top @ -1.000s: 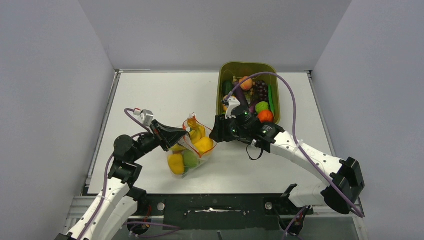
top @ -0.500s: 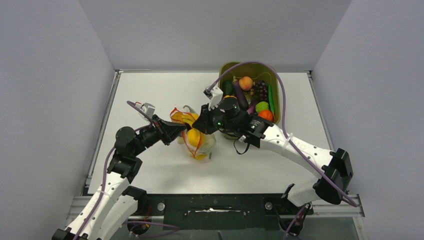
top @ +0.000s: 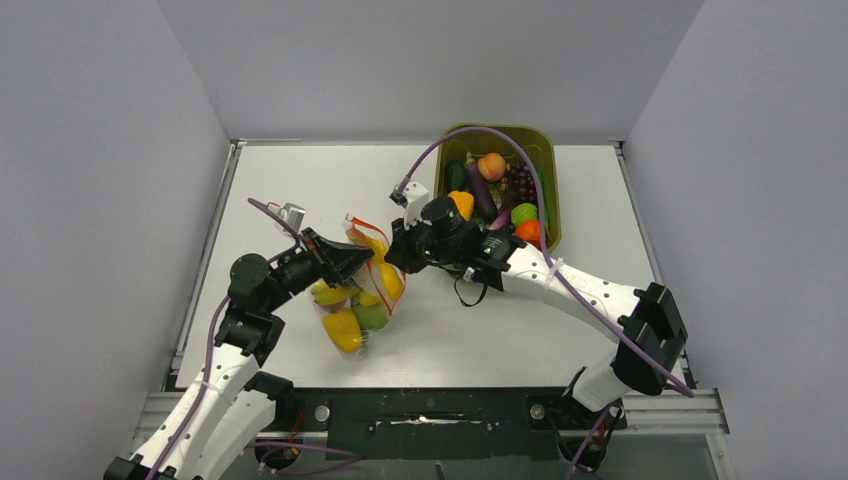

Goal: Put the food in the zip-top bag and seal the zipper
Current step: Zip the zipper food storage bag at the center of the board.

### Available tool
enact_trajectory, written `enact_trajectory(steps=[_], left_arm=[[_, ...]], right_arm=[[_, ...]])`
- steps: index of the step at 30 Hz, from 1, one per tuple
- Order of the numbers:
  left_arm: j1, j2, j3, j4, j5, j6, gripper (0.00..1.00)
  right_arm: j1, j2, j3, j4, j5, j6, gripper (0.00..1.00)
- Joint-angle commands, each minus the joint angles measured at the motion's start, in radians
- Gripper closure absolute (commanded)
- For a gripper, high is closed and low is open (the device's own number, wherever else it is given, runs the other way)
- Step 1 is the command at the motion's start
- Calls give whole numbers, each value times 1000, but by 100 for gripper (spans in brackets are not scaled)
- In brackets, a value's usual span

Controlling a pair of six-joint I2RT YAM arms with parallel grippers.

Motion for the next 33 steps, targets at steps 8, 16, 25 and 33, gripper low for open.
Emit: enact_trajectory(steps=[8, 16, 25, 33], left_arm=[[-1, -135, -18, 64, 164, 293, 59], [-1, -246, 29, -203, 260, 701, 51], [-1, -265, 126, -494, 275, 999, 53], [-1, -271, 67, -358, 214, 872, 66]], right_arm=[[-56, -114, 5, -70, -212, -375, 100], [-72, -186, -25, -198, -304, -641, 100], [-89, -255, -8, -326, -366, -851, 100], [-110, -304, 34, -369, -384, -944, 100]])
